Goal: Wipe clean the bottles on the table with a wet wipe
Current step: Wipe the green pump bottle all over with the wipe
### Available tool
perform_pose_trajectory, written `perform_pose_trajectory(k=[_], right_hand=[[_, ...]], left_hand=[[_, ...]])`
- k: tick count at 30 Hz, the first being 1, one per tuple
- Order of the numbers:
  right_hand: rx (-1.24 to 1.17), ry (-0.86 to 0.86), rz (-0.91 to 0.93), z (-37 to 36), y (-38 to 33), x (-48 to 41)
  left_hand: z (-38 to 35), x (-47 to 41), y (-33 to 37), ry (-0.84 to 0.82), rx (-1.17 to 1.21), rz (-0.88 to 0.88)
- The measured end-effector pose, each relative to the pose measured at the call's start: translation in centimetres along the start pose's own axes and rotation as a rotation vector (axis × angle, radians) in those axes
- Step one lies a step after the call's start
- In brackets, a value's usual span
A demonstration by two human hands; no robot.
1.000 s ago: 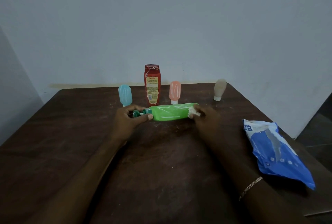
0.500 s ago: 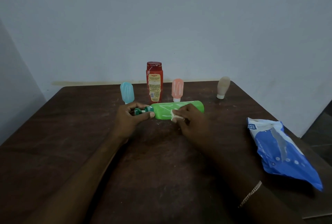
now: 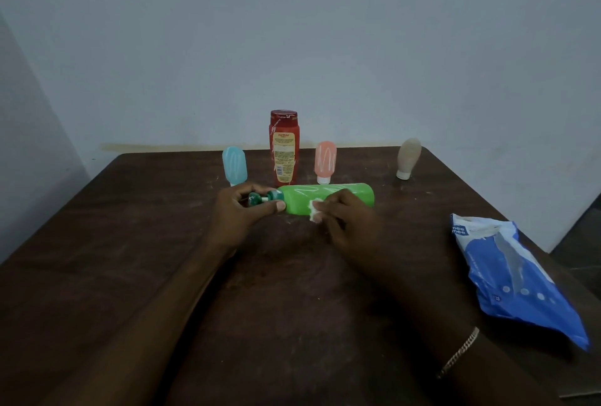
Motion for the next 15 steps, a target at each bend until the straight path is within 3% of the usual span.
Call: perform_pose_trajectory(k=[4, 10, 15], right_hand=[[-0.036, 0.124, -0.034, -0.3, -0.7, -1.0], [0.067, -0.007, 0.137, -1.8, -2.7, -1.4], [0.262, -0.026, 0.171, -2.1, -3.1, -0.5]], left_hand=[[-0.2, 0.0, 0.2, -0.005, -0.025, -0.001], [-0.3, 0.1, 0.4, -0.01, -0.078, -0.033], [-0.1, 0.3, 0.6, -0.035, -0.043, 0.014]])
Point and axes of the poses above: each hand's wrist, its own x-axis away from the middle knuckle, its own z-axis out of the back of the hand, y = z × x, the point moved 2 cm from there along -x, towards the middle knuckle, and after that the axes turned 15 degrees about -y, right-handed, at the moved point
